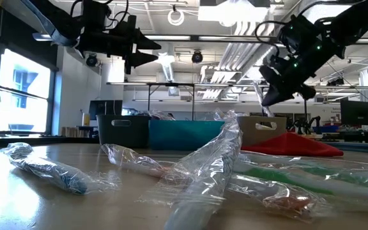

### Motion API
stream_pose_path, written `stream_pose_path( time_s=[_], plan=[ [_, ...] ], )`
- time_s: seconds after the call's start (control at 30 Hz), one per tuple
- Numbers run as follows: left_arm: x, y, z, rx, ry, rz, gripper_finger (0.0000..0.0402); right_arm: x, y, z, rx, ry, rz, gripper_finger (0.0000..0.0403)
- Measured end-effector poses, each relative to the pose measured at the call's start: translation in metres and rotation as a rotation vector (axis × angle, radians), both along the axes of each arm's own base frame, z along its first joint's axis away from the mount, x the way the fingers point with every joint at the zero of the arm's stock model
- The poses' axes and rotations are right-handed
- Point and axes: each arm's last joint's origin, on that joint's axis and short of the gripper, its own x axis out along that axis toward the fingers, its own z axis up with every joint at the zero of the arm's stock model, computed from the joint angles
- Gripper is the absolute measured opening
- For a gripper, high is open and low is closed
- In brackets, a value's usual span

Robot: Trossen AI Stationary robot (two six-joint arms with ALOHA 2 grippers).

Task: Pick & Place Toothbrushes
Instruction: Put the left orange toothbrush into the white bin

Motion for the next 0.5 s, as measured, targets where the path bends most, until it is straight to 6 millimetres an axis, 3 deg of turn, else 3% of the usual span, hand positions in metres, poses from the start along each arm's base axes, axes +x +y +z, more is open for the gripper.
stream_pose_path(
  time_s=[0.5],
  plan=[
    [0.000,0.000,-0.003,-0.032,0.019,-0.007,0.0209,0.023,-0.018,-0.040,0.016,0.069,0.030,0.0007]
  ],
)
